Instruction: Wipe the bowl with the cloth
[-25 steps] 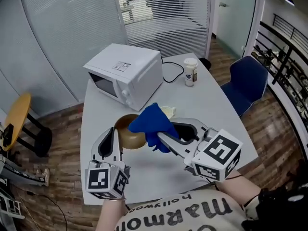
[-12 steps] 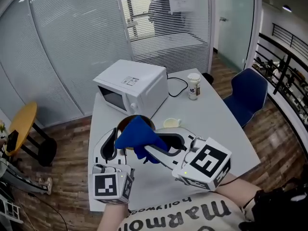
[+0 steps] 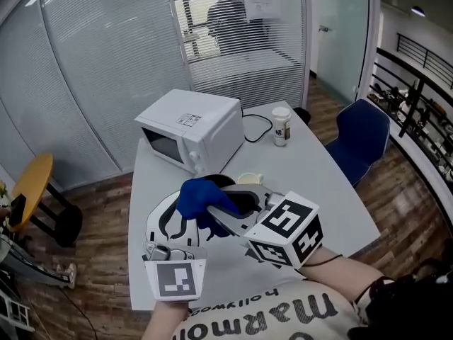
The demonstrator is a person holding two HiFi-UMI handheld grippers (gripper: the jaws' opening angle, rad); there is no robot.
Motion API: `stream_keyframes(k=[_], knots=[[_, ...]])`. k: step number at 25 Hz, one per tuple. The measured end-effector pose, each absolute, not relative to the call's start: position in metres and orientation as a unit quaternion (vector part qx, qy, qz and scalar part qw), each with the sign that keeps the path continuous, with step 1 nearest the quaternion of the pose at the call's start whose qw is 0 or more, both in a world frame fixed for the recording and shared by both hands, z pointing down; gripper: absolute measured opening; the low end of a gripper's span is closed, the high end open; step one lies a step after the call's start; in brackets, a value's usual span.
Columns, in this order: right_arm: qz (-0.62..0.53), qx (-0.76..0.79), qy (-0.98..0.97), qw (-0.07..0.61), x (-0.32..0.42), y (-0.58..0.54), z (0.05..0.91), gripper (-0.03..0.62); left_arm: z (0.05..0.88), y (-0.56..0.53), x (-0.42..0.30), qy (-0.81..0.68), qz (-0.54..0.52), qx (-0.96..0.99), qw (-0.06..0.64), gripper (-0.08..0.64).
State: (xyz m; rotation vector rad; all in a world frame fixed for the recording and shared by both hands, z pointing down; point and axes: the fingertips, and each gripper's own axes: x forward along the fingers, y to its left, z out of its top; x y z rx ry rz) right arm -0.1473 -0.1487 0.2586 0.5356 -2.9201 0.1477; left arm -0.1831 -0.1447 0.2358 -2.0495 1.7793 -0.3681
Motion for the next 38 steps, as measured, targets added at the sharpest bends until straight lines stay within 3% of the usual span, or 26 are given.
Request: stream_keyframes(k=[20,27,38], knots=[[0.291,0.181,-0.936,-0.085,-0.122,-0.183,0.256,0.1,0.231,-0.139,-0.177,0.656,-0.12,-0.708,0.233,0.011],[0.364,0.164,-0.91,-0.11,-0.118,-0.189,0.265,0.1,0.189,-0.138,-0.164,0.625,-0.068,-0.697,0.344,0.012],[0.43,0.13,-0.885,-0.119,-0.127,-0.184,0.274,0.1,0.194,-0.145,-0.184,0.65,-0.061,-0.693,0.305,0.012]])
